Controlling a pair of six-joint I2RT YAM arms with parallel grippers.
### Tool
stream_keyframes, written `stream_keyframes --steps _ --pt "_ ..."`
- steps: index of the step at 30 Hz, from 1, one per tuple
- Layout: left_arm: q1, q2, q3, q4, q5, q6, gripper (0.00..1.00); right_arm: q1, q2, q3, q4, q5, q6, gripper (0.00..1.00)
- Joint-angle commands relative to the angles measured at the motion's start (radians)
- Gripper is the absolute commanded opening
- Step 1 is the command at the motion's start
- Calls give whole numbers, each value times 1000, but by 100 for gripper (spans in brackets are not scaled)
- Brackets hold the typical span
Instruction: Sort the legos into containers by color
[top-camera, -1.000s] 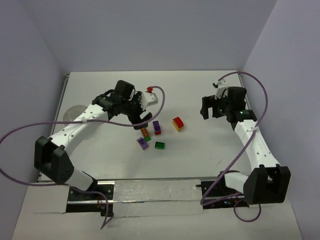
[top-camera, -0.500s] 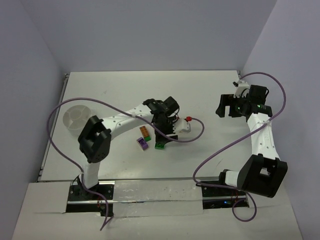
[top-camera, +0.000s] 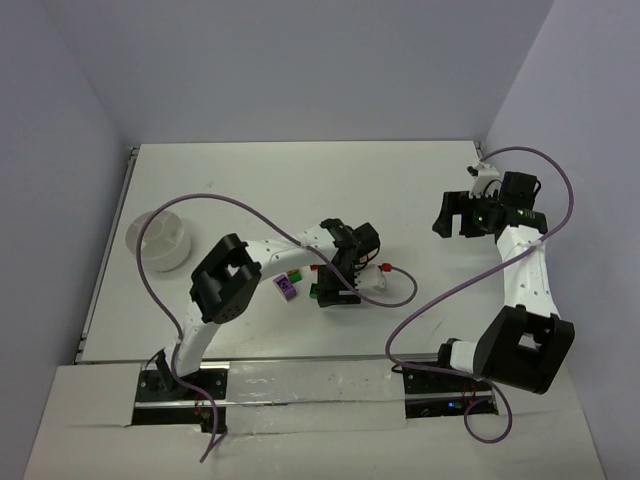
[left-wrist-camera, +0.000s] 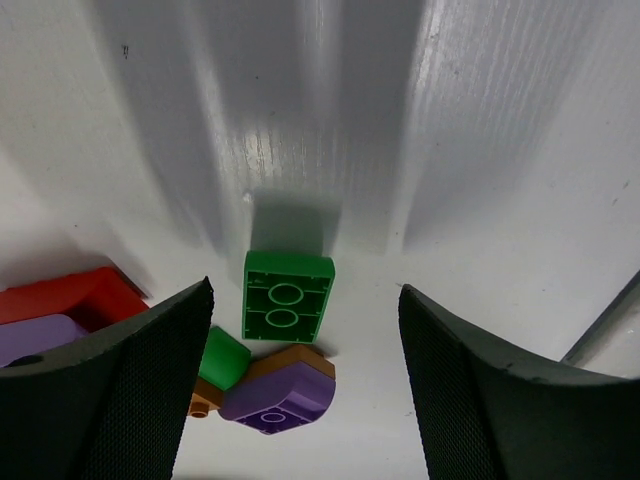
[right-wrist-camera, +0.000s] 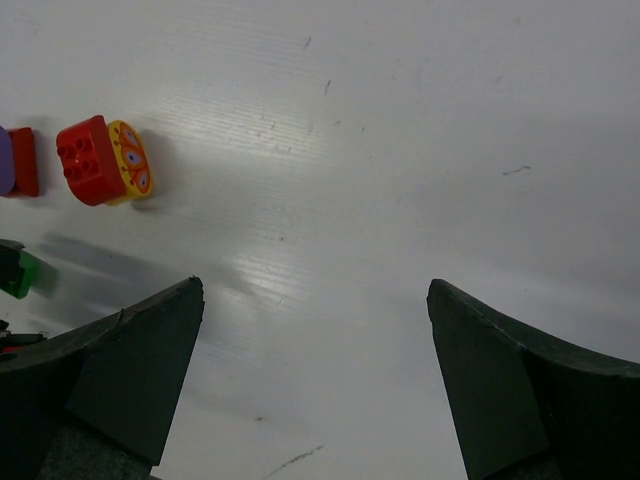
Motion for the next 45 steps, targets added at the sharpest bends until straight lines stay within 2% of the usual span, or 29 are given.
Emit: stream_keyframes --steps 1,5,8,15,19,22,24,26,31,32,34,35,37,38,42,45 --pt "-21 31 73 -40 -44 -16 82 -7 16 33 -7 -23 -18 100" --pt "-31 66 89 -50 -48 -21 79 -10 25 38 -8 -25 -20 100" --pt "-31 82 86 -47 -106 -27 75 -12 25 37 -7 -26 -23 100" --pt "-31 115 91 -55 -162 -41 63 -13 36 36 -8 -31 -26 100" --pt "-35 115 87 -57 -167 -46 50 -12 41 45 -7 -33 -26 100" --pt "-37 94 78 -46 -160 -44 35 -13 48 52 -6 -40 -21 100" --pt "-39 70 75 -38 -140 -45 23 -11 51 56 -9 -47 -17 100" --pt "-36 30 63 -17 -120 -54 2 -12 55 59 -12 -57 -16 100" --pt "21 -163 8 69 -7 -124 0 6 58 64 -5 -56 4 100" --pt "86 -271 -16 121 46 -182 0 25 55 64 3 -50 11 100" --pt "169 -384 -47 166 173 -224 0 49 53 65 11 -41 18 100" --pt "216 -441 -71 196 183 -247 0 62 53 66 13 -36 21 100" --pt "437 -644 -189 284 311 -307 0 98 55 74 22 -15 30 100" --pt "510 -705 -256 343 355 -337 0 118 60 80 25 -7 32 100" --pt "780 -983 -464 503 359 -343 0 188 76 95 37 18 45 100" --pt "970 -1056 -546 548 385 -362 0 252 95 111 45 44 56 100"
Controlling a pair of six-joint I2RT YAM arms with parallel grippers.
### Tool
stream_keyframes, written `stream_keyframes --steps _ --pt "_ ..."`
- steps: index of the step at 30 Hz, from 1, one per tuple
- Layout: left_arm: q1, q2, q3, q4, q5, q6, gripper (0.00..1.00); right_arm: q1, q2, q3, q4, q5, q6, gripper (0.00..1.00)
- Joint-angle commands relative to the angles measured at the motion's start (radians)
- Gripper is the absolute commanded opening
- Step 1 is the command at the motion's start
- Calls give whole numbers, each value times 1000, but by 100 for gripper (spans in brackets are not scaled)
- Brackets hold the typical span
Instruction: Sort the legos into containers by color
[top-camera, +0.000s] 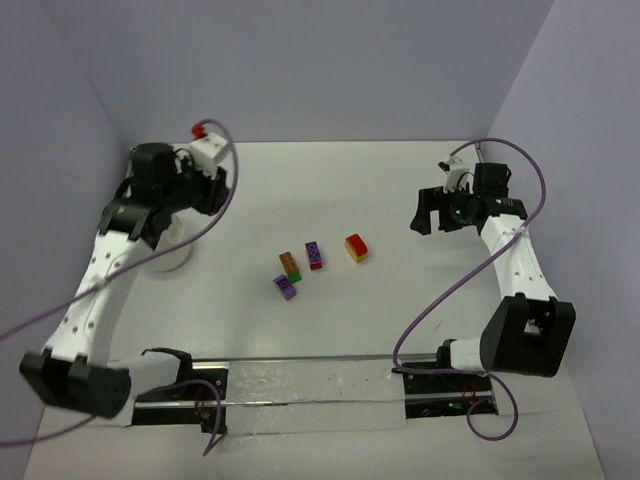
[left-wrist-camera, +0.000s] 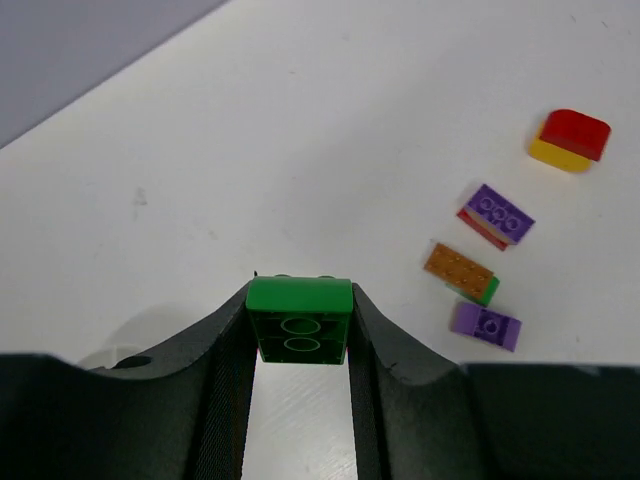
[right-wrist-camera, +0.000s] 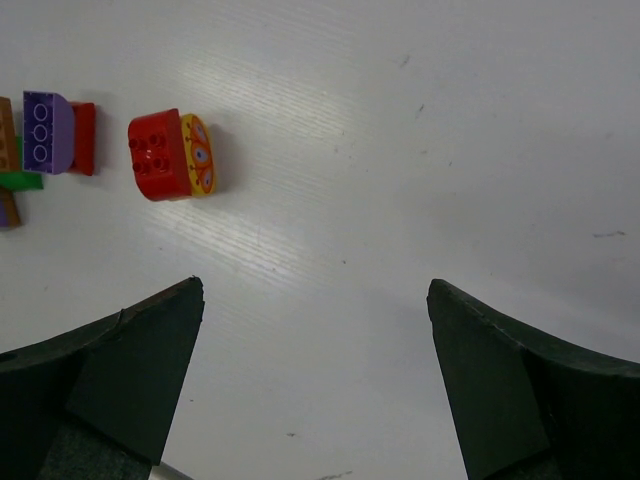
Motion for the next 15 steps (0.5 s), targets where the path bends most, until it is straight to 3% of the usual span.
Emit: stream_keyframes --steps 1,6,11,15 --pt "233 -64 -122 102 168 -74 0 91 28 69 41 50 26 100" --pt "558 -32 -199 206 357 -150 0 189 59 101 52 72 47 100" --pt "681 -27 -339 370 391 -154 0 241 88 132 55 75 63 100" --pt "693 -2 -367 432 401 -138 0 260 104 141 63 75 76 100"
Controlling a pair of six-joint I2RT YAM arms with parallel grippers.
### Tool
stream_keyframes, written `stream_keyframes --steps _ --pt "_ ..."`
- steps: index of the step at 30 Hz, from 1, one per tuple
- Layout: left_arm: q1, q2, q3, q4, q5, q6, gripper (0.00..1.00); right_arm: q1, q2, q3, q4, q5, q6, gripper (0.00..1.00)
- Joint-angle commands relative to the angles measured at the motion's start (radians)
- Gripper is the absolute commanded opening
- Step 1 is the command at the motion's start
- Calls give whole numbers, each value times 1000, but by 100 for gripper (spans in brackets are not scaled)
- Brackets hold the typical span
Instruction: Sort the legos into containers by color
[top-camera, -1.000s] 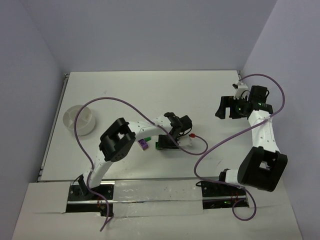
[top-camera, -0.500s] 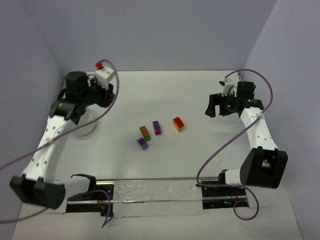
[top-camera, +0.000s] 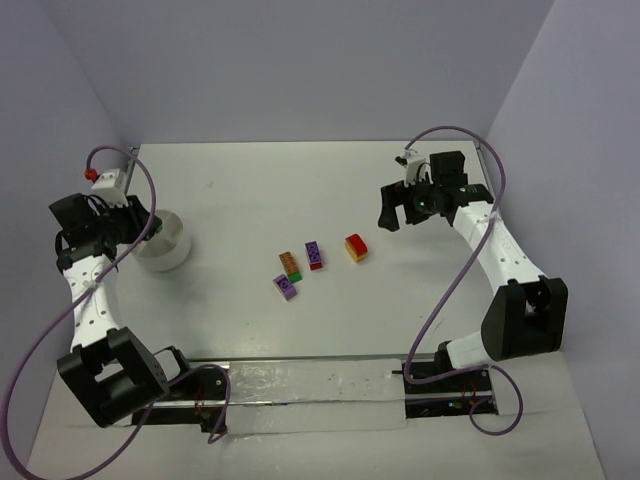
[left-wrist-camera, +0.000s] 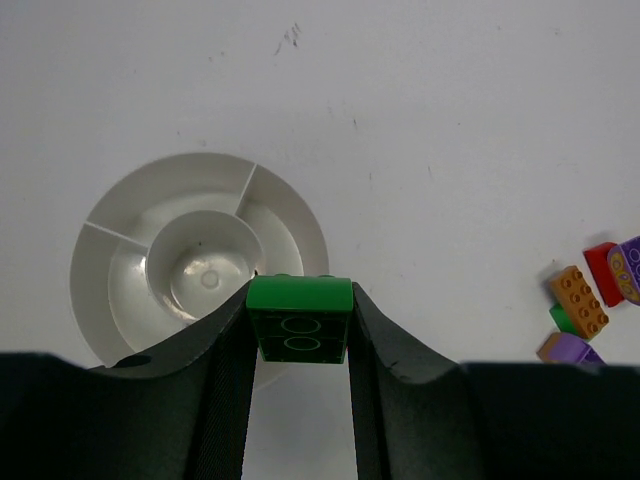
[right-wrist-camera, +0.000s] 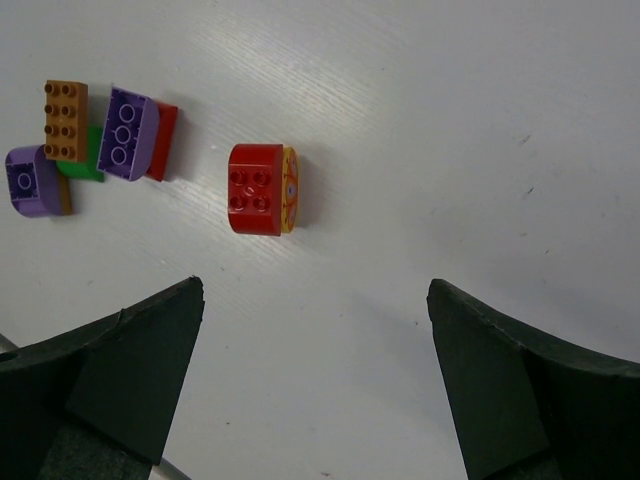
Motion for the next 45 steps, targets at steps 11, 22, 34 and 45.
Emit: stream_keyframes --steps 11,22,34,45 --pt "10 89 3 260 -22 58 0 34 7 58 36 24 25 100" --pt "9 152 -6 284 -77 84 2 54 13 62 32 24 26 100" --pt "10 188 -37 292 -99 89 18 67 36 92 17 32 24 100" --pt "8 198 -15 281 -105 81 50 96 43 115 7 45 31 100"
